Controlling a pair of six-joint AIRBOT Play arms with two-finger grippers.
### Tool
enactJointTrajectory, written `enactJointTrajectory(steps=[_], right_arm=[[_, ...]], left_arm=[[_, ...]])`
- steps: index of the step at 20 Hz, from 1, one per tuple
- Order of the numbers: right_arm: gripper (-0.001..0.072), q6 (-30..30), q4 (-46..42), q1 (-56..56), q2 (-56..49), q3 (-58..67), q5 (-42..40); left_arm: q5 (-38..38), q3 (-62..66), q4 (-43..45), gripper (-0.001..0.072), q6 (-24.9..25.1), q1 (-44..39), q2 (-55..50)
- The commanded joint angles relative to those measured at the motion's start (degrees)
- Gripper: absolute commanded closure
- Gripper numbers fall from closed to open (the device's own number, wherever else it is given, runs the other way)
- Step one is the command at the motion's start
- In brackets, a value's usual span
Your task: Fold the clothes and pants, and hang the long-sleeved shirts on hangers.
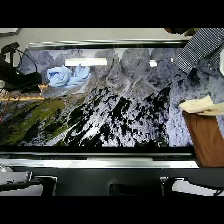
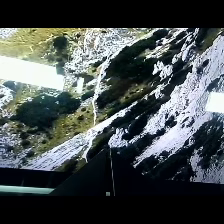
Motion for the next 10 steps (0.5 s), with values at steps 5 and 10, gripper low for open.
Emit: enactJointTrajectory(steps=[5,10], right_arm=[[0.0689,-2.16,-13.16,0.02,1.27,-0.94,11.04],[0.0689,-4.85,-14.05,0.02,4.02,-10.99,10.64]], left_arm=[[0.04,0.00,-0.02,0.0692,0.00,0.02,0.02],[0.02,0.00,-0.02,0.0692,0.00,0.02,0.02]])
